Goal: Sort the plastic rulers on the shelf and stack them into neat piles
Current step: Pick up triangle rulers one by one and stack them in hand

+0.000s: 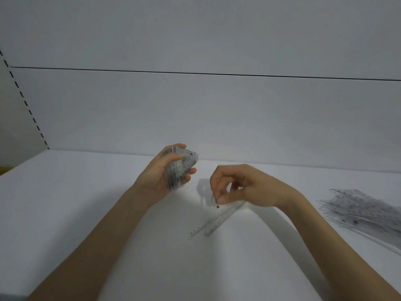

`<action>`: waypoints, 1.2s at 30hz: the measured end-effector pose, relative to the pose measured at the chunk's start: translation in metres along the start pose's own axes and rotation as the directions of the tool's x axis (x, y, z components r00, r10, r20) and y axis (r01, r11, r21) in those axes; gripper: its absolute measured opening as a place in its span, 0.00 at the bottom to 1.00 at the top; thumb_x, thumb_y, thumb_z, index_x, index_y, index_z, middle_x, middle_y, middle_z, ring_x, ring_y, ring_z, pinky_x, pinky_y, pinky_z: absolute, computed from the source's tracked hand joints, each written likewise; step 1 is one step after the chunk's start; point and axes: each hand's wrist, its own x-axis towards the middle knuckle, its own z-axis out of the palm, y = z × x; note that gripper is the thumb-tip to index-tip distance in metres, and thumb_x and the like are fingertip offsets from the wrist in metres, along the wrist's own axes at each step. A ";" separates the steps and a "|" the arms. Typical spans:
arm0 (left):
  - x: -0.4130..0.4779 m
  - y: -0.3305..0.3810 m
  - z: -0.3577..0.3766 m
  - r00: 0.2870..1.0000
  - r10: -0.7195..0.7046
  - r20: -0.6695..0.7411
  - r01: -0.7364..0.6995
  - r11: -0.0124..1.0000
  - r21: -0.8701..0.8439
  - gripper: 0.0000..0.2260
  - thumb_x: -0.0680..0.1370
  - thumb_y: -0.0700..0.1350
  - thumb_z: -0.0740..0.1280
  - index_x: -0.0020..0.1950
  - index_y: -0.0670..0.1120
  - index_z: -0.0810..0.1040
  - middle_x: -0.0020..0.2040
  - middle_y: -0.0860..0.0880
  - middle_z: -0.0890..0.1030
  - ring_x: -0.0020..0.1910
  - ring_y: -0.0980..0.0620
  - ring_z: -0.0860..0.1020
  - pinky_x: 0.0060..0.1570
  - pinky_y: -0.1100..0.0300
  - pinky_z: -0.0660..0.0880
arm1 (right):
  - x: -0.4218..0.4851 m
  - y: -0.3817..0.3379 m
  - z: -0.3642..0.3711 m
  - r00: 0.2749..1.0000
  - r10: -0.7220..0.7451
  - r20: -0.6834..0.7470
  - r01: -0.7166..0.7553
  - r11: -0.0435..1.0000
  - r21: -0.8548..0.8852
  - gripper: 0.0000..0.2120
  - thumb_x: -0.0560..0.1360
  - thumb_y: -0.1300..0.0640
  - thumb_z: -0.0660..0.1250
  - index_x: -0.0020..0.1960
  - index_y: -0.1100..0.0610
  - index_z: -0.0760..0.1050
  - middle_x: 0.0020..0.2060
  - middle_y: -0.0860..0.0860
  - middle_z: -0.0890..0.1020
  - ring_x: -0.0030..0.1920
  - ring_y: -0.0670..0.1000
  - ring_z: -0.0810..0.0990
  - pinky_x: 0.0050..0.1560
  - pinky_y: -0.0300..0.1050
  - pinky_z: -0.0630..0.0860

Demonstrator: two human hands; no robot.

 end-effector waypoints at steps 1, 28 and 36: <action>-0.001 0.000 0.001 0.999 -0.026 0.021 0.025 1.000 0.016 0.08 0.76 0.39 0.62 0.54 0.46 0.76 0.50 0.38 0.79 0.35 0.44 0.80 0.30 0.60 0.77 | 0.000 0.000 -0.002 0.994 -0.033 -0.105 0.038 0.998 0.054 0.09 0.71 0.66 0.73 0.45 0.54 0.76 0.38 0.50 0.84 0.41 0.54 0.80 0.40 0.41 0.69; 0.004 0.002 -0.005 0.995 0.068 -0.076 -0.072 0.996 -0.044 0.10 0.76 0.32 0.62 0.52 0.45 0.75 0.47 0.38 0.80 0.33 0.46 0.80 0.29 0.62 0.77 | 0.025 0.035 0.016 0.989 0.137 0.048 -0.110 0.924 -0.366 0.30 0.62 0.44 0.79 0.63 0.37 0.74 0.59 0.43 0.70 0.62 0.45 0.63 0.63 0.37 0.63; 0.007 0.000 -0.006 0.994 0.058 -0.093 -0.063 0.997 -0.054 0.10 0.76 0.33 0.64 0.52 0.46 0.76 0.49 0.38 0.79 0.35 0.45 0.80 0.28 0.61 0.76 | 0.031 0.036 0.022 0.985 0.114 0.128 -0.065 0.940 -0.336 0.29 0.58 0.41 0.79 0.56 0.31 0.74 0.59 0.44 0.69 0.63 0.47 0.62 0.67 0.45 0.64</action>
